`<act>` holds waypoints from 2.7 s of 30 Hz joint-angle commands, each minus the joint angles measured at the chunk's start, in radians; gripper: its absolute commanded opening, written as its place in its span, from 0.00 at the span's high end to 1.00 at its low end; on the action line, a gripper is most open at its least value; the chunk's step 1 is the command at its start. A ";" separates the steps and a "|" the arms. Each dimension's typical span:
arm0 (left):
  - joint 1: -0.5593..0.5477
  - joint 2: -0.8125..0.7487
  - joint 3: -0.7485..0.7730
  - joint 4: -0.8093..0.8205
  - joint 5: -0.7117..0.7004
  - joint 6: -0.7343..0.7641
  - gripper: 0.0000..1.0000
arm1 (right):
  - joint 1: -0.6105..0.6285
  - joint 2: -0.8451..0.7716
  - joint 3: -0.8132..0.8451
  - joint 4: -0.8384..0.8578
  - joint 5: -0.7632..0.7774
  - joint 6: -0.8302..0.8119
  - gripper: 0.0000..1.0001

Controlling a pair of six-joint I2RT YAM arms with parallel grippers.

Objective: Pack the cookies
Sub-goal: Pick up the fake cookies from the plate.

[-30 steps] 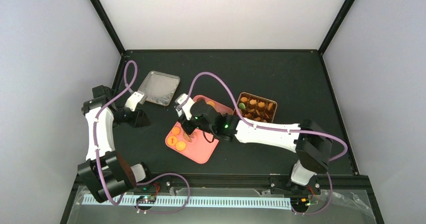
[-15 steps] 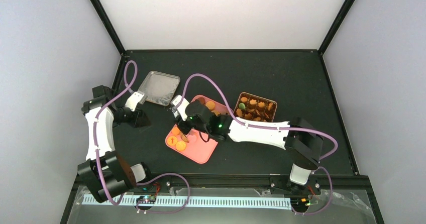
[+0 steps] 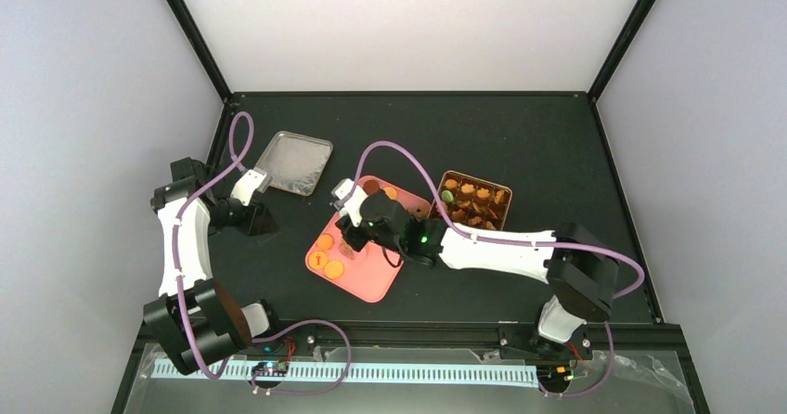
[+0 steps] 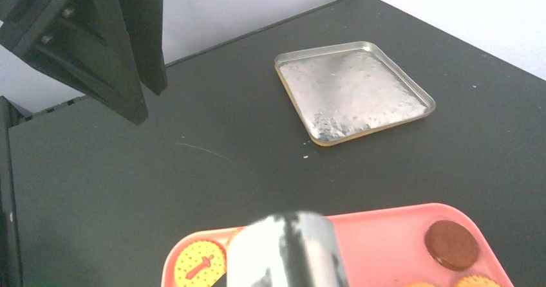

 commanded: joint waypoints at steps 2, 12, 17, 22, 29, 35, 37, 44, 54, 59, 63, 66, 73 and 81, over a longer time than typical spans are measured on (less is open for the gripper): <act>0.010 -0.006 0.035 -0.024 0.009 0.015 0.55 | -0.006 -0.077 -0.068 -0.041 0.054 -0.017 0.71; 0.009 -0.006 0.040 -0.027 0.014 0.015 0.55 | -0.006 -0.212 -0.168 -0.066 0.083 0.014 0.71; 0.010 -0.006 0.035 -0.027 0.018 0.015 0.55 | -0.010 -0.266 -0.165 -0.082 0.072 0.020 0.71; 0.009 -0.007 0.034 -0.028 0.020 0.018 0.55 | -0.038 -0.257 -0.139 -0.083 0.041 0.046 0.70; 0.010 -0.006 0.025 -0.023 0.012 0.022 0.55 | -0.075 -0.211 -0.132 -0.036 0.039 0.060 0.68; 0.010 -0.005 0.027 -0.022 0.008 0.023 0.55 | -0.076 -0.173 -0.132 -0.018 0.043 0.070 0.64; 0.010 -0.004 0.025 -0.022 0.007 0.023 0.55 | -0.077 -0.170 -0.138 -0.013 0.037 0.075 0.64; 0.010 0.001 0.020 -0.016 0.008 0.021 0.55 | -0.076 -0.186 -0.162 -0.012 0.013 0.081 0.65; 0.009 -0.001 0.023 -0.017 0.010 0.018 0.55 | -0.075 -0.224 -0.142 -0.045 0.065 0.023 0.64; 0.011 -0.002 0.024 -0.019 0.014 0.017 0.55 | -0.074 -0.239 -0.121 -0.047 0.070 -0.001 0.62; 0.011 -0.003 0.024 -0.018 0.010 0.018 0.55 | -0.068 -0.241 -0.115 -0.042 0.032 0.002 0.62; 0.010 -0.001 0.023 -0.019 0.010 0.020 0.55 | -0.057 -0.232 -0.121 -0.032 0.005 0.007 0.62; 0.010 0.001 0.024 -0.018 0.008 0.021 0.55 | -0.051 -0.192 -0.129 -0.031 0.026 0.008 0.62; 0.011 -0.001 0.026 -0.019 0.009 0.021 0.55 | -0.050 -0.172 -0.134 -0.035 0.004 0.017 0.62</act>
